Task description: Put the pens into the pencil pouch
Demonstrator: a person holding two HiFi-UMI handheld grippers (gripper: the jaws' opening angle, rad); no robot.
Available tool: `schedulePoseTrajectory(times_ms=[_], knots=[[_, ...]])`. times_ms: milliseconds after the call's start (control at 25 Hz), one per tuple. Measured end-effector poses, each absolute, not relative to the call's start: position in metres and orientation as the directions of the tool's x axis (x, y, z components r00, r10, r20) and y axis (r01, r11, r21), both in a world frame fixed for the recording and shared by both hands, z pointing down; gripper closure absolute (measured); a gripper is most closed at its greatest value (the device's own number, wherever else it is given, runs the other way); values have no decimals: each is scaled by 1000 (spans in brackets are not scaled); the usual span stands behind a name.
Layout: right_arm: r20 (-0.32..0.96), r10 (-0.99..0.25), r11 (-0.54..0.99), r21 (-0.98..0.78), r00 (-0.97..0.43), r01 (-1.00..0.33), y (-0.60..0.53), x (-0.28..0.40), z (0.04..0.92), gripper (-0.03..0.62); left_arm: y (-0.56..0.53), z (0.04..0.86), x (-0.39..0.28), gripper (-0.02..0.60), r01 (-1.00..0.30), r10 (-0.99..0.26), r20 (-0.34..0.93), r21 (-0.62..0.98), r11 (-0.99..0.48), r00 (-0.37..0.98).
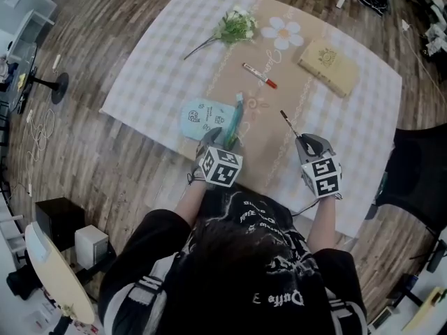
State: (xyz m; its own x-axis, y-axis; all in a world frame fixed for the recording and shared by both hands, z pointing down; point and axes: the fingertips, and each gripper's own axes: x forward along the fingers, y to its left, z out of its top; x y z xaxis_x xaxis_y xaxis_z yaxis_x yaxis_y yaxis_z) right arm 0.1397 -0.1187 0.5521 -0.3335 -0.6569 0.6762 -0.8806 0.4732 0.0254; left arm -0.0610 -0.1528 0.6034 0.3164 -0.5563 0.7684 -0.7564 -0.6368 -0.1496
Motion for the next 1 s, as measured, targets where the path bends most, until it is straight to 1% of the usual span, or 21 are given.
schedulePoseTrajectory(times_ms=[80, 120, 160, 200, 280, 360, 400, 520, 640, 1000], knots=[[677, -655, 472, 22, -334, -881, -117, 137, 553, 526, -154, 606, -64, 346, -767, -556, 776, -152, -624, 298], [679, -654, 472, 20, -335, -881, -116, 136, 553, 526, -155, 608, -66, 383, -774, -558, 781, -158, -613, 282], [679, -653, 472, 19, -335, -881, -115, 136, 554, 526, -156, 609, -68, 437, -780, -556, 787, -163, -604, 267], [680, -652, 472, 17, -336, -881, -114, 135, 554, 526, -156, 611, -70, 458, -786, -553, 793, -163, -597, 256], [681, -649, 474, 13, -340, -880, -112, 133, 556, 526, -157, 609, -72, 481, -794, -559, 790, -162, -586, 251], [682, -645, 480, 8, -346, -877, -111, 131, 557, 526, -159, 603, -73, 526, -799, -582, 770, -167, -577, 260], [684, -642, 482, 9, -347, -876, -110, 130, 557, 526, -159, 599, -72, 538, -803, -593, 759, -162, -573, 270], [691, -640, 486, 24, -337, -874, -111, 126, 553, 526, -162, 589, -74, 540, -821, -602, 740, -121, -559, 300], [689, -636, 503, 29, -347, -864, -117, 108, 551, 526, -168, 580, -90, 541, -838, -615, 727, -101, -536, 305], [690, -623, 564, 70, -368, -823, -110, 103, 549, 526, -167, 544, -86, 547, -878, -685, 640, -33, -477, 348]])
